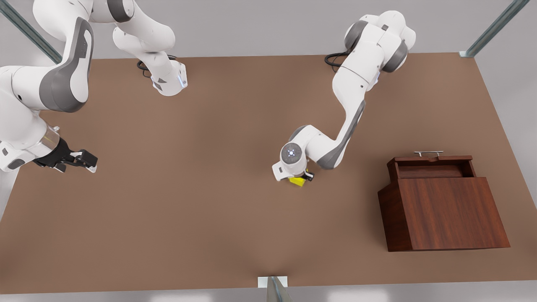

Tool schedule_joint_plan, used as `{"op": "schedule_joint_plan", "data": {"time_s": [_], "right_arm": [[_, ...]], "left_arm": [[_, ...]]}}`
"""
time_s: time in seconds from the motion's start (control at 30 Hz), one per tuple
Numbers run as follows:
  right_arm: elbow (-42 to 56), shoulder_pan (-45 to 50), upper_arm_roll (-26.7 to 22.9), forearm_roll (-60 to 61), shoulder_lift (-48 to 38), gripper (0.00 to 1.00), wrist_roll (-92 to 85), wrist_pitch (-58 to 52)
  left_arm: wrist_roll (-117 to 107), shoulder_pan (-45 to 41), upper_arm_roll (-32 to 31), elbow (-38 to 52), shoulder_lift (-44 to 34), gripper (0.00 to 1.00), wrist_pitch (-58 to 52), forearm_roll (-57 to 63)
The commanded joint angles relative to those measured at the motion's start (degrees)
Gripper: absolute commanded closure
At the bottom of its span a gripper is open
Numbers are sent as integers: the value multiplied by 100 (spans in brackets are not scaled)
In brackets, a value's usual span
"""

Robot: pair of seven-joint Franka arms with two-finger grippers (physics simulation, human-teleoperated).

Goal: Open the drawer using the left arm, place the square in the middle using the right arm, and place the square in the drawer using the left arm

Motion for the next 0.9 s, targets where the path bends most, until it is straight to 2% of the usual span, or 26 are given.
{"op": "schedule_joint_plan", "data": {"time_s": [0.0, 0.1, 0.3, 0.47, 0.87], "right_arm": [[0, -2, 0, 0, 0, 0, 0, 0], [0, -2, 0, 0, 0, 0, 0, 0], [-9, 7, 0, 9, 0, 0, 0, 88], [-9, 7, 0, 0, 0, 0, 0, 88], [-9, 7, 0, 0, 0, 0, 0, 88]], "left_arm": [[11, 6, 39, -5, -43, 28, -61, -12], [653, 50, 189, -93, -631, 28, -738, -82], [1189, 67, 971, -1368, -2099, 28, -756, -767], [1198, 58, 1657, -1473, -2363, 28, -773, -1365], [2578, 41, 3212, -1992, -2592, 28, -808, -1453]]}}
